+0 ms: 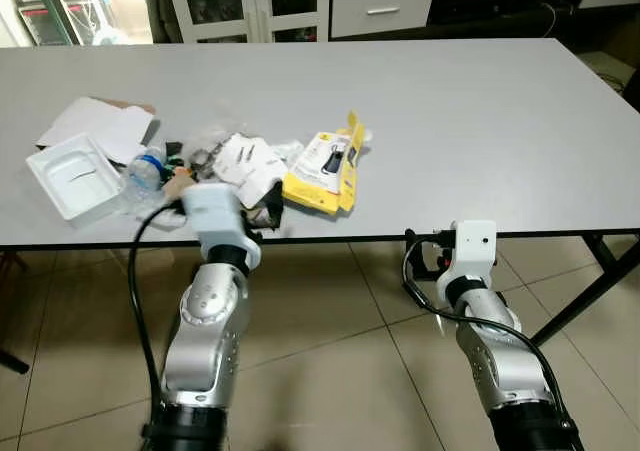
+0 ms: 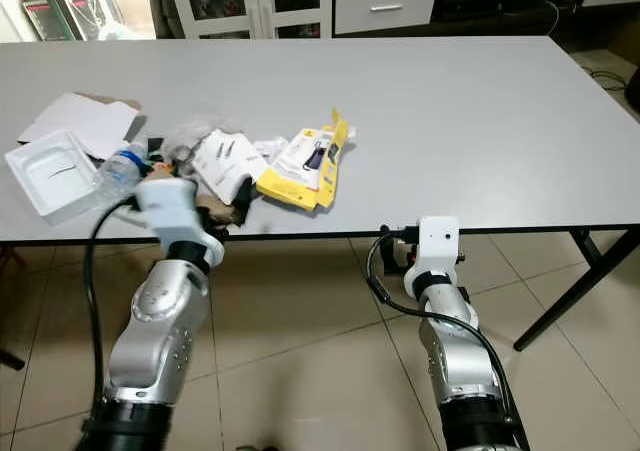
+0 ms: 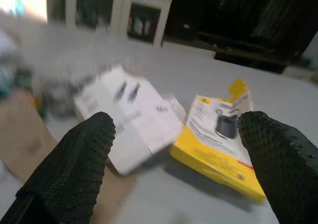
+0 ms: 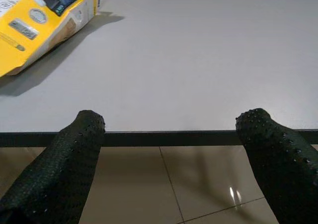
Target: Picking trash to rubbish bin
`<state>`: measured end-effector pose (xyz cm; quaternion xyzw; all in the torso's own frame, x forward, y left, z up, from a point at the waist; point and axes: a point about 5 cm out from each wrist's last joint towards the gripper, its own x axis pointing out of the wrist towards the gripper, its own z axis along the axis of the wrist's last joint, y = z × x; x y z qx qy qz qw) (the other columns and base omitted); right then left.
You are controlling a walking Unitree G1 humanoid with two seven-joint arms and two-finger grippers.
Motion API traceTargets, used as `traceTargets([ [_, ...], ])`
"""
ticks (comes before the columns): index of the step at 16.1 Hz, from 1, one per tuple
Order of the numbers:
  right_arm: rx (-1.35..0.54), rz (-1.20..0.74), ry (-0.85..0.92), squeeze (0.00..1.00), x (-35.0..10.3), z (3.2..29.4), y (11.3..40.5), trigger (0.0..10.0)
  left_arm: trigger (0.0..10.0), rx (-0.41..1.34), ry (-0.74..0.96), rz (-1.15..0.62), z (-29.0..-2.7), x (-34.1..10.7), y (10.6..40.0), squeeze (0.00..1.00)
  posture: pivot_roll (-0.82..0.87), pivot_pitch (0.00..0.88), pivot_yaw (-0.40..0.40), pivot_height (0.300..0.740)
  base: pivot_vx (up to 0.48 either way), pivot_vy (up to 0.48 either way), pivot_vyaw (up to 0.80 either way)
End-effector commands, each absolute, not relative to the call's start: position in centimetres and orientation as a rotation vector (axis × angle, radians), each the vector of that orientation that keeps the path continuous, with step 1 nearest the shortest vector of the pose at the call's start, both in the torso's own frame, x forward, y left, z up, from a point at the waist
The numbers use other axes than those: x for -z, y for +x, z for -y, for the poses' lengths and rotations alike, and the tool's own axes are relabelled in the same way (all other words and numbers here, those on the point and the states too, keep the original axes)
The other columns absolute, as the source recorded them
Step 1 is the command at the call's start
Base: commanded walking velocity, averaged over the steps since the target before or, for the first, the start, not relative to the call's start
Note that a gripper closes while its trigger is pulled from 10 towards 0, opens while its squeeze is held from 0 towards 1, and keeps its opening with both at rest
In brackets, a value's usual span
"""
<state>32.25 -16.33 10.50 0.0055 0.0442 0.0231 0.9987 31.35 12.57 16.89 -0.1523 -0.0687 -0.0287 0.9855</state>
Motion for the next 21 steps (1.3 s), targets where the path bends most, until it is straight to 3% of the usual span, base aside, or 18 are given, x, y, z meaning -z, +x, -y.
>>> traceTargets([
  [1,-0.046,-0.079,0.029,0.00,-10.7,16.5,32.1,10.0,10.0,0.032,-0.402,0.070,-13.5,-15.8,31.3,0.00,-0.02,0.170,0.024,0.740,0.000,0.000,0.00],
  [3,-0.099,-0.060,0.080,0.00,-11.3,16.2,32.2,10.0,10.0,0.029,-0.410,0.046,-13.8,-15.2,31.7,0.00,-0.02,0.168,0.026,0.740,0.000,0.000,0.00],
  [4,-0.245,-0.032,0.078,0.00,-12.5,15.6,32.2,10.0,10.0,0.043,-0.419,0.031,-13.8,-15.1,31.7,0.00,-0.03,0.167,0.028,0.740,0.000,0.000,0.00],
  [5,-0.440,0.000,-0.040,0.00,-14.1,16.1,31.9,10.0,10.0,0.068,-0.405,0.010,-13.9,-14.8,31.9,0.00,-0.04,0.166,0.023,0.740,0.000,0.000,0.00],
  [7,-0.403,-0.003,-0.091,0.00,-14.7,17.8,32.4,10.0,10.0,0.065,-0.410,-0.011,-14.4,-14.6,31.9,0.00,-0.04,0.162,0.014,0.740,0.000,0.000,0.00],
  [11,-0.412,-0.045,-0.080,0.00,-13.5,18.3,32.1,10.0,10.0,0.091,-0.383,-0.065,-14.3,-13.4,31.6,0.00,-0.03,0.158,0.018,0.740,0.000,0.000,0.00],
  [17,-0.428,-0.045,-0.058,0.00,-13.2,17.5,31.9,10.0,10.0,0.170,-0.728,-0.124,-12.9,-11.9,31.9,0.00,-0.06,0.142,0.028,0.740,0.000,0.000,0.00],
  [21,-0.461,-0.027,-0.041,0.00,-13.5,16.7,31.7,10.0,10.0,0.263,-0.750,-0.087,-11.8,-12.7,32.4,0.00,-0.06,0.143,0.028,0.740,0.000,0.000,0.00],
])
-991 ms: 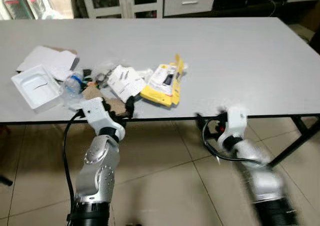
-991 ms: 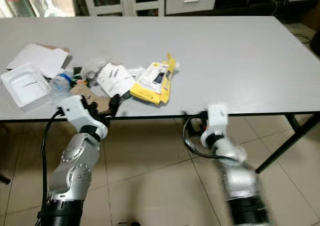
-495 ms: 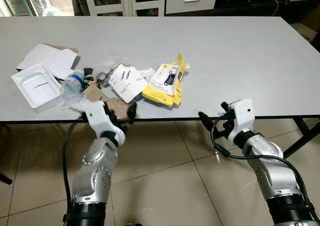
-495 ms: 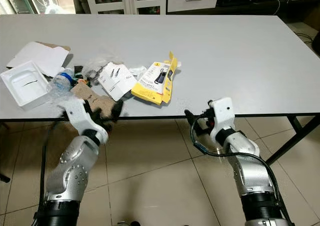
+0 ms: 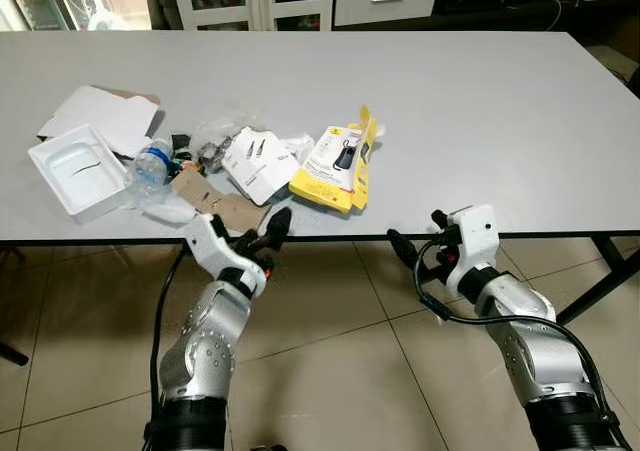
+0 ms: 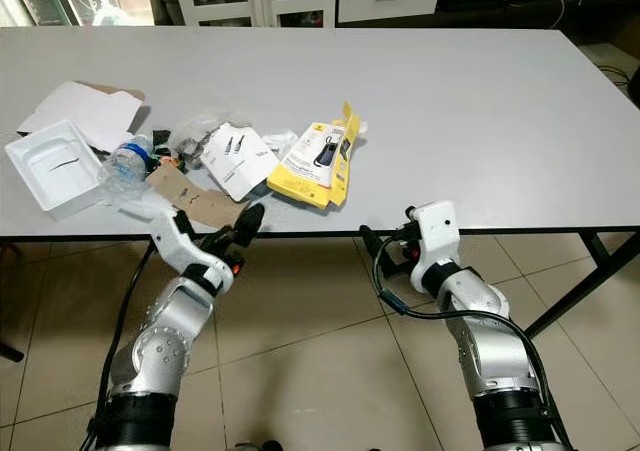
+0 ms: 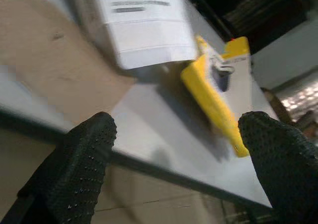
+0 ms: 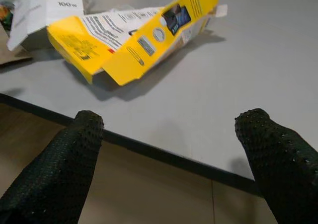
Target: Picking trash to rubbish bin
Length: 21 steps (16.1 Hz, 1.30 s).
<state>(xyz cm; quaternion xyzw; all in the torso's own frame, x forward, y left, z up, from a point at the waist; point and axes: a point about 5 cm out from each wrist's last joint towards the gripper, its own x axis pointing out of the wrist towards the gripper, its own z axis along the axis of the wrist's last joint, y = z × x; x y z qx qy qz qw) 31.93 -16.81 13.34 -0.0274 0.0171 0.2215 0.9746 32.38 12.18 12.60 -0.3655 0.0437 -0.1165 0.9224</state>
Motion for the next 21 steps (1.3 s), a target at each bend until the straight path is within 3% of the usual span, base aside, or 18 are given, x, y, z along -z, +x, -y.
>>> traceTargets([
  [1,-0.467,-0.024,-0.042,0.00,-13.6,16.6,31.8,10.0,10.0,0.278,-0.755,-0.081,-11.6,-12.9,32.5,0.00,-0.06,0.144,0.026,0.740,0.000,0.000,0.00],
  [6,-0.469,-0.028,-0.048,0.00,-13.5,16.5,31.8,10.0,10.0,0.297,-0.751,-0.063,-11.3,-13.7,33.2,0.00,-0.06,0.151,0.026,0.740,0.000,0.000,0.00],
  [10,-0.479,-0.020,-0.042,0.00,-13.8,16.1,31.7,10.0,10.0,0.174,-0.666,-0.153,-11.2,-13.0,34.6,0.00,-0.07,0.155,0.030,0.740,0.000,0.000,0.00],
  [15,-0.485,-0.023,-0.029,0.00,-13.5,15.7,31.3,10.0,10.0,0.201,-0.674,-0.078,-9.1,-16.2,36.3,0.00,-0.08,0.158,0.033,0.740,0.000,0.000,0.00],
  [21,-0.481,-0.025,-0.023,0.00,-13.5,15.6,31.1,10.0,10.0,0.217,-0.715,-0.132,-6.7,-16.5,37.1,0.00,-0.09,0.160,0.039,0.740,0.000,0.000,0.00],
])
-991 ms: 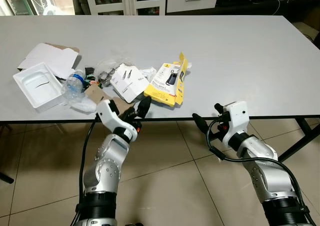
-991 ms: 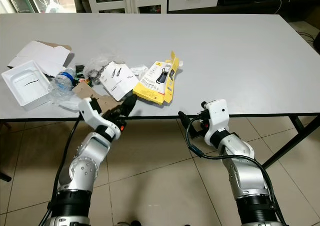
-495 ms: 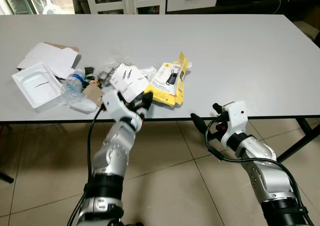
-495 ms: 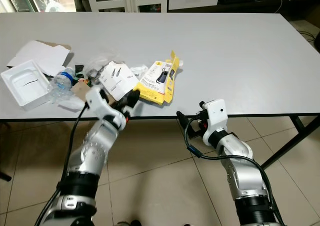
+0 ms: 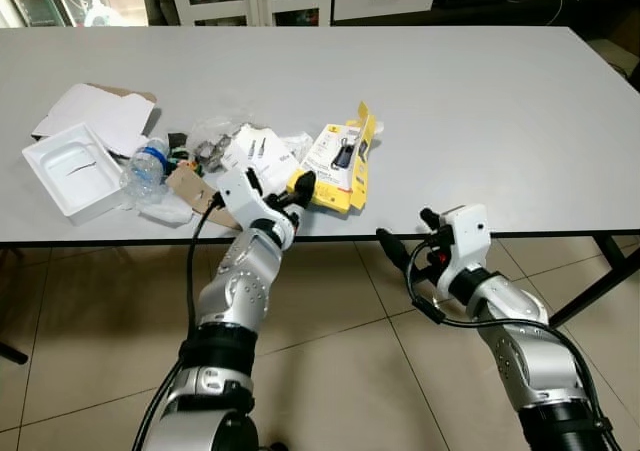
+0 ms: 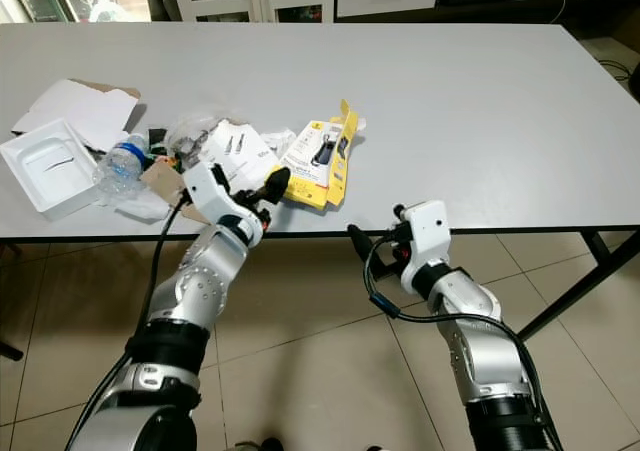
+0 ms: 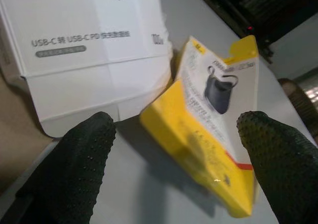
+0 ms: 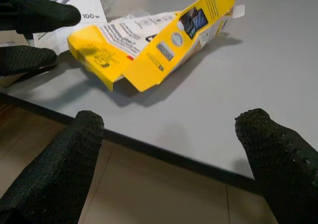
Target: Picking trash to rubbish bin
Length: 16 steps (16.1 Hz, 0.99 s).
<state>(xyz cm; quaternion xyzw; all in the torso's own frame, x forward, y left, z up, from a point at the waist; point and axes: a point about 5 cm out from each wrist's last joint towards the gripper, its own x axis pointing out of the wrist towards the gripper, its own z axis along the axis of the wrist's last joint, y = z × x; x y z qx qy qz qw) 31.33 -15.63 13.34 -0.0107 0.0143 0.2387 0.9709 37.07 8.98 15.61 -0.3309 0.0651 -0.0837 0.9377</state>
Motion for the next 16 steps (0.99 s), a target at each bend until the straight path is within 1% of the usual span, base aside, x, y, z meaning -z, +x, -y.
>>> traceTargets([
  [1,-0.480,-0.026,-0.021,0.00,-13.4,15.5,31.1,10.0,10.0,0.212,-0.730,-0.149,-6.3,-16.4,37.1,0.00,-0.10,0.161,0.041,0.740,0.000,0.000,0.00],
  [5,-0.482,-0.031,-0.018,0.00,-13.3,15.5,31.0,10.0,10.0,0.226,-0.733,-0.172,-5.5,-16.1,37.0,0.00,-0.10,0.162,0.041,0.740,0.000,0.000,0.00],
  [7,-0.483,-0.032,-0.018,0.00,-13.3,15.4,31.0,10.0,10.0,0.189,-0.789,-0.215,-5.4,-15.8,37.1,0.00,-0.10,0.162,0.041,0.740,0.000,0.000,0.00],
  [8,-0.484,-0.032,-0.019,0.00,-13.3,15.4,31.0,10.0,10.0,0.214,-0.869,-0.234,-5.2,-15.8,37.0,0.00,-0.10,0.161,0.041,0.740,0.000,0.000,0.00],
  [9,-0.484,-0.032,-0.019,0.00,-13.3,15.4,31.0,10.0,10.0,0.267,-0.904,-0.235,-4.9,-16.0,36.7,0.00,-0.10,0.161,0.041,0.740,0.000,0.000,0.00],
  [10,-0.485,-0.032,-0.018,0.00,-13.3,15.3,31.0,10.0,10.0,0.334,-0.883,-0.216,-4.6,-16.4,36.4,0.00,-0.09,0.161,0.043,0.740,0.000,0.000,0.00],
  [11,-0.486,-0.032,-0.016,0.00,-13.3,15.3,31.0,10.0,10.0,0.370,-0.852,-0.204,-4.4,-16.6,36.1,0.00,-0.09,0.161,0.043,0.740,0.000,0.000,0.00],
  [12,-0.491,-0.032,-0.014,0.00,-13.3,15.1,31.0,10.0,10.0,0.389,-0.859,-0.208,-4.4,-16.8,35.8,0.00,-0.09,0.162,0.044,0.740,0.000,0.000,0.00],
  [16,-0.496,-0.031,-0.011,0.00,-13.3,14.9,31.0,10.0,10.0,0.379,-0.857,-0.266,-4.4,-16.2,35.3,0.00,-0.08,0.158,0.046,0.740,0.000,0.000,0.00],
])
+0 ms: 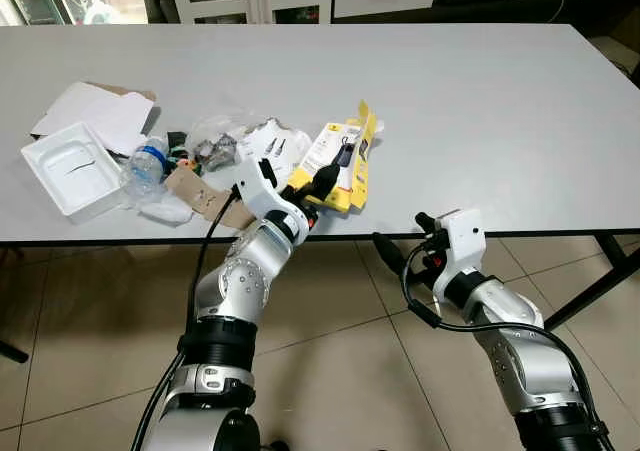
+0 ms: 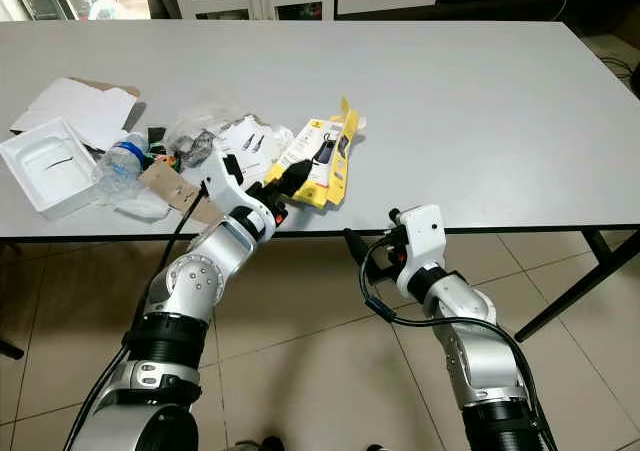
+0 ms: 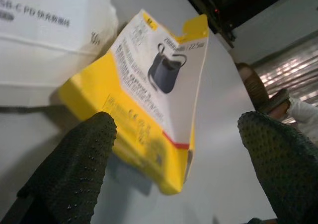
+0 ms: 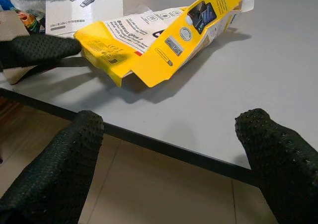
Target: Picking trash to rubbish bin
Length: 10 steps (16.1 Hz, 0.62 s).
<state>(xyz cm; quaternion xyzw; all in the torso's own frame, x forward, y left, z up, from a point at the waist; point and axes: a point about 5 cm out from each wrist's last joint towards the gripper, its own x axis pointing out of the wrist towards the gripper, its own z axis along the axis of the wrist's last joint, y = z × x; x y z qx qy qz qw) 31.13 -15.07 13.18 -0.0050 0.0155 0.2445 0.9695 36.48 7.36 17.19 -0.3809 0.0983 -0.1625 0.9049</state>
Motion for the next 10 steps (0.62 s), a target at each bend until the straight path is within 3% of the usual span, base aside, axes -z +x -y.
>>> traceTargets([
  [1,-0.498,-0.031,-0.010,0.00,-13.29,14.90,31.07,10.0,10.0,0.358,-0.855,-0.273,-4.44,-15.98,35.31,0.00,-0.08,0.156,0.047,0.740,0.000,0.000,0.00],
  [7,-0.498,-0.028,-0.007,0.00,-13.27,14.79,31.12,10.0,10.0,0.246,-0.795,-0.290,-5.09,-15.30,35.87,0.00,-0.09,0.150,0.052,0.740,0.000,0.000,0.00],
  [10,-0.501,-0.027,-0.004,0.00,-13.24,14.65,31.05,10.0,10.0,0.239,-0.753,-0.305,-4.22,-14.99,36.26,0.00,-0.10,0.145,0.057,0.740,0.000,0.000,0.00],
])
